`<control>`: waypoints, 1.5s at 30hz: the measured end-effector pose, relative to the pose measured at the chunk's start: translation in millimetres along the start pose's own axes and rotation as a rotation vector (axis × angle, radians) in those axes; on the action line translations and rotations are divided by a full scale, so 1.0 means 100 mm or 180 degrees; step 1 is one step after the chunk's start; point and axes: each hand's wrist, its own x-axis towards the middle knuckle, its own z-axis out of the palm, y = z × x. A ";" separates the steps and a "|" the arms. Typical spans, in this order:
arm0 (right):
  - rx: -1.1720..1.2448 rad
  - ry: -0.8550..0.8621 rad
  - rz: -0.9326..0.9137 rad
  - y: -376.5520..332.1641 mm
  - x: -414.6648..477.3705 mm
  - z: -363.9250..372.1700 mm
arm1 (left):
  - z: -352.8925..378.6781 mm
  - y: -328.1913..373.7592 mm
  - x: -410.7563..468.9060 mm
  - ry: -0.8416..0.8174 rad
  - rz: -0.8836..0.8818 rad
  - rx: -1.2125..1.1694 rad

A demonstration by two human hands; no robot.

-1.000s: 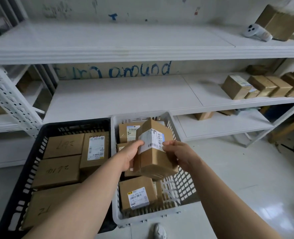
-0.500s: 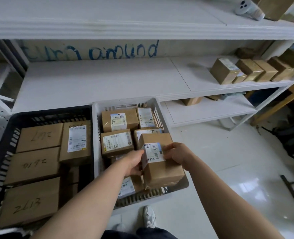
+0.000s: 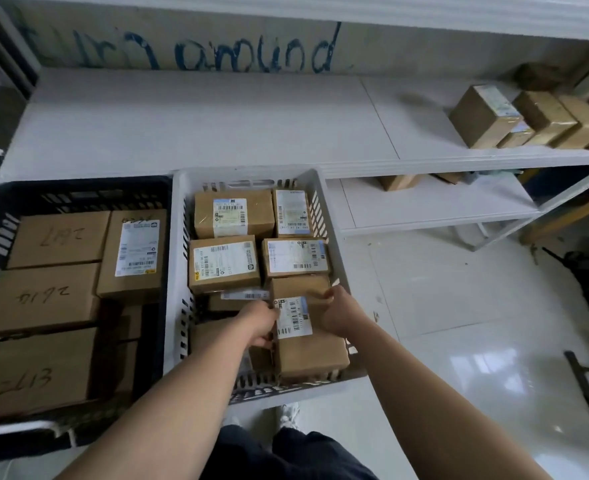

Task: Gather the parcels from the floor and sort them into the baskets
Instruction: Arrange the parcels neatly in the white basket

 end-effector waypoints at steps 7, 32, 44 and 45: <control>-0.0438 -0.0204 -0.0007 0.03 0.18 0.11 | 0.05 0.01 0.11 0.0233 0.0021 0.0152; -0.1127 -0.1008 0.0519 -0.03 0.29 0.03 | 0.11 -0.05 0.22 -0.0040 -0.0320 0.0386; -0.1067 -0.0915 -0.0013 -0.11 0.25 0.05 | 0.05 0.00 0.20 0.0194 -0.0097 0.0508; -0.1087 -0.0878 -0.0007 -0.09 0.26 0.06 | 0.06 -0.01 0.19 0.0187 -0.0088 0.0523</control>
